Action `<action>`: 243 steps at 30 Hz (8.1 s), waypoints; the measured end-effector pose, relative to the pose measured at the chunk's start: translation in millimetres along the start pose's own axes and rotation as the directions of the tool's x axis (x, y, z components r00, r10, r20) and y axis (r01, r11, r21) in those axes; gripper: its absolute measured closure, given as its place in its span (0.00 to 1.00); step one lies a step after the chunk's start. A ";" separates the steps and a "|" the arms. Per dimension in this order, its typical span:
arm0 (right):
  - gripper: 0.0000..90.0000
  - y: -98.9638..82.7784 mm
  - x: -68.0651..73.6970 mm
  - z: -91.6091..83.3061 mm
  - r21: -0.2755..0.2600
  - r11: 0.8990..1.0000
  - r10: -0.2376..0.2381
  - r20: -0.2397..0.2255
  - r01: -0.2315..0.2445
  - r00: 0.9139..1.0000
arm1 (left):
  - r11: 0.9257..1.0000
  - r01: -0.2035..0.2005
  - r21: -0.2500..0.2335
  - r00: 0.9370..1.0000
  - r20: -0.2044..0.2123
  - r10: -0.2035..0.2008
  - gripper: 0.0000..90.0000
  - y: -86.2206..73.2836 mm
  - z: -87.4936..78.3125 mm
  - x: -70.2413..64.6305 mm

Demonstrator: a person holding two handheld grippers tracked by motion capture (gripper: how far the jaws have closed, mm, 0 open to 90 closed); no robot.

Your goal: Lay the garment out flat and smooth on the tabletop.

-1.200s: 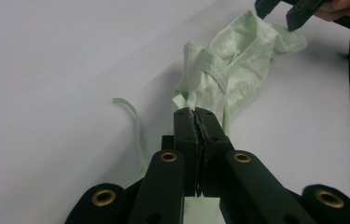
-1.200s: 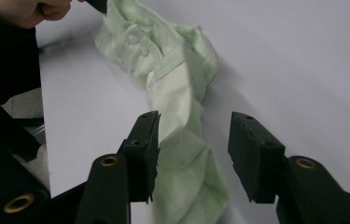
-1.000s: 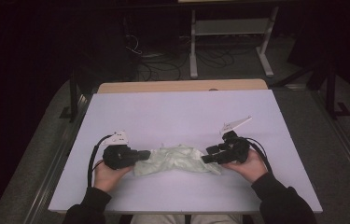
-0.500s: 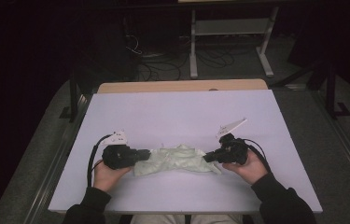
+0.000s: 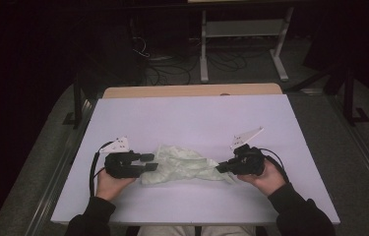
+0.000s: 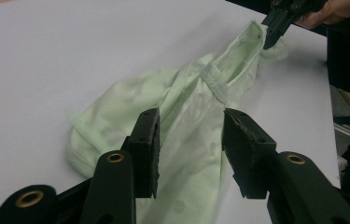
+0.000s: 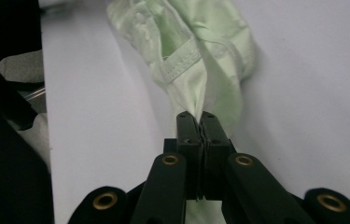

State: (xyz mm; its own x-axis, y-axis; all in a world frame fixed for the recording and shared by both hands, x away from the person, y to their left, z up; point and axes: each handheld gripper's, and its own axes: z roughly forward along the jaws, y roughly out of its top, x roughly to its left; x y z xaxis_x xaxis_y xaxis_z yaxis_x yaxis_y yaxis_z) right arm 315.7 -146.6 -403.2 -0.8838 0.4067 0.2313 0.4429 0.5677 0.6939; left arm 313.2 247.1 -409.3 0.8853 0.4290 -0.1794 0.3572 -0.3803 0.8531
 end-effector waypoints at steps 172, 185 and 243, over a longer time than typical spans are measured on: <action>0.46 14.2 -168.9 24.1 -0.278 0.776 0.625 0.214 -0.567 0.751 | 0.829 0.546 -0.118 0.738 -0.400 -0.543 0.61 7.7 52.2 142.7; 0.97 21.1 -161.4 33.9 -0.318 0.787 0.611 0.277 -0.529 0.742 | 0.855 0.498 -0.145 0.749 -0.426 -0.508 0.98 16.5 67.3 131.4; 0.33 27.3 -153.3 2.1 -0.351 0.839 0.538 0.427 -0.415 0.727 | 0.909 0.371 -0.188 0.791 -0.449 -0.415 0.41 23.3 23.9 138.1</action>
State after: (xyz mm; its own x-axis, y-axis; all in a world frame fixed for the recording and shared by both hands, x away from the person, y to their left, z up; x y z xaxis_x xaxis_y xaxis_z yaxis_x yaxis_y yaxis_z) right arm 463.5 -192.0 -421.1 -0.3396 0.9066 0.2504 0.6860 0.0566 0.7254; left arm 450.9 277.9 -425.9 0.4181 0.8654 -0.2762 0.5976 -0.0330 0.8011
